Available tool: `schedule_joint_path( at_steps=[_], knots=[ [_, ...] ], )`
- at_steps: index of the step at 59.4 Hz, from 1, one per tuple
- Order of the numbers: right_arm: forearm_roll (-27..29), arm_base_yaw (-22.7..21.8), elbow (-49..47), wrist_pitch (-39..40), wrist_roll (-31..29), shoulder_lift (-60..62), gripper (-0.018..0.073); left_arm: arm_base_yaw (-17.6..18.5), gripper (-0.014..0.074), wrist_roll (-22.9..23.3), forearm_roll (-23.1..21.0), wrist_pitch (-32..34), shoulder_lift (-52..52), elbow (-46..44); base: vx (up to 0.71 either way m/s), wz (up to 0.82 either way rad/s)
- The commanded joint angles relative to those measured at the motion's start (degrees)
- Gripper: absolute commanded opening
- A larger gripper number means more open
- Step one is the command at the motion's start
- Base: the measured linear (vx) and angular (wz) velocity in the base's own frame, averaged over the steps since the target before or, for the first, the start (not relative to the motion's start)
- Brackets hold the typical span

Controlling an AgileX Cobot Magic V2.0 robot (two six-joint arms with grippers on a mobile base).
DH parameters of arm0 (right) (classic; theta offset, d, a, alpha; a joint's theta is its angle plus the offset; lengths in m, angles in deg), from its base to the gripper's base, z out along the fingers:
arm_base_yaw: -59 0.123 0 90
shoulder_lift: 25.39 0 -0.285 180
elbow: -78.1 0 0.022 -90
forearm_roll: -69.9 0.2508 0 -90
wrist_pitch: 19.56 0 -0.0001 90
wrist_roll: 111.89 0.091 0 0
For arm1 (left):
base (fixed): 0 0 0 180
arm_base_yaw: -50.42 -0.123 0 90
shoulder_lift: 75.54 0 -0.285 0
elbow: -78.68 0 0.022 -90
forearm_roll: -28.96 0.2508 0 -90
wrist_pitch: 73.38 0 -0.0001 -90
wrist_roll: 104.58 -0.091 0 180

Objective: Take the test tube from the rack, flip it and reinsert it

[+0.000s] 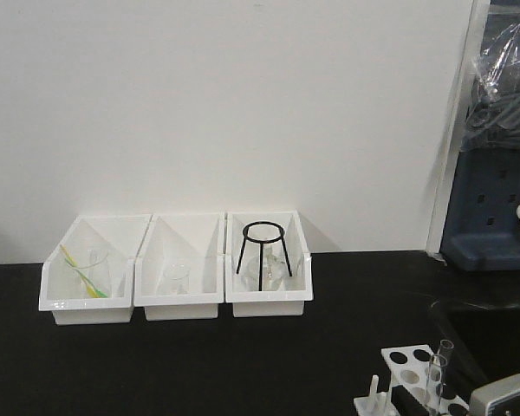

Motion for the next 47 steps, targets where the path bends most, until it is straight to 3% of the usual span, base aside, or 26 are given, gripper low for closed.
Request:
schedule_joint_path(
  at_steps=[1, 8, 15, 30, 47],
  knots=[
    [-0.41, -0.04, -2.95, 12.19, -0.32, 0.00, 0.0553, 0.41, -0.0006, 0.01, -0.21, 5.04, -0.16, 0.11, 0.00, 0.00],
    [-0.41, -0.04, -4.79, 12.19, -0.32, -1.84, 0.0537, 0.41, -0.0006, 0.01, -0.21, 5.04, -0.16, 0.11, 0.00, 0.00],
    [-0.14, -0.04, -5.36, 12.19, -0.40, -2.19, 0.0445, 0.41, -0.0006, 0.01, -0.21, 5.04, -0.16, 0.11, 0.00, 0.00],
    [-0.42, -0.04, -5.36, 12.19, -0.40, -2.06, -0.0010, 0.41, -0.0006, 0.01, -0.21, 5.04, -0.16, 0.11, 0.00, 0.00],
    [-0.32, -0.04, -5.67, 11.26, 1.84, 5.34, -0.0012, 0.41, -0.0006, 0.01, -0.21, 5.04, -0.16, 0.11, 0.00, 0.00]
  ],
)
